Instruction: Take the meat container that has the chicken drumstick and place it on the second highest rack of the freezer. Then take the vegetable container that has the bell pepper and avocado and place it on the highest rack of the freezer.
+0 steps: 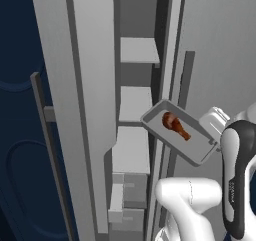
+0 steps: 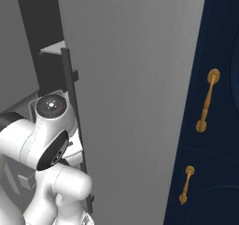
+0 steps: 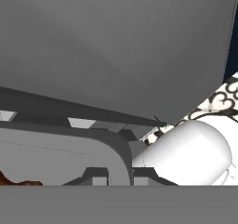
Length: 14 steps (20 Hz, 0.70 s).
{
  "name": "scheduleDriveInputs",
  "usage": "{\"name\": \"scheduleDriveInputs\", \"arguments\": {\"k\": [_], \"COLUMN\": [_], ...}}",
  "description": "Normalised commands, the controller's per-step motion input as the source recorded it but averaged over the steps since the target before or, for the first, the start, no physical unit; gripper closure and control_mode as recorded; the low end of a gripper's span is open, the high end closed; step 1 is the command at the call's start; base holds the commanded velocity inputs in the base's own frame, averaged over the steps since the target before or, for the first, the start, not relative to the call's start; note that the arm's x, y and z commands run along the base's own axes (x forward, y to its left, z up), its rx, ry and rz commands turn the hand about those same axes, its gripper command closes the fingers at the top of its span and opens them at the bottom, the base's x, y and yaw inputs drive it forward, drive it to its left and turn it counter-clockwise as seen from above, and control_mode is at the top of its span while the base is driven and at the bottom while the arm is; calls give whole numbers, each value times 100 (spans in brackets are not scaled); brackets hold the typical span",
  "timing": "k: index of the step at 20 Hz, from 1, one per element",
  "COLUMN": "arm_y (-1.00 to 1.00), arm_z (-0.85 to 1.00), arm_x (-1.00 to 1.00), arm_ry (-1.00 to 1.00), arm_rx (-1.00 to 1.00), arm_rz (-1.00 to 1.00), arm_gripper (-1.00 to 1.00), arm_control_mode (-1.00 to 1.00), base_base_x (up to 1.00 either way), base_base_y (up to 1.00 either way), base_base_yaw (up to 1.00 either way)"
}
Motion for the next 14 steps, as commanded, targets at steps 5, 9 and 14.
{"name": "scheduleDriveInputs", "arguments": {"k": [5, 9, 14], "arm_y": [7, 9, 6], "arm_z": [0, 0, 11], "arm_x": [0, 0, 10], "arm_ry": [1, 12, 19], "arm_rx": [0, 0, -4], "arm_rz": [-4, -26, -25], "arm_gripper": [100, 100, 100], "arm_control_mode": [-100, -100, -100], "base_base_x": [0, 0, 0], "base_base_y": [1, 0, 0], "base_base_yaw": [0, 0, 0]}}
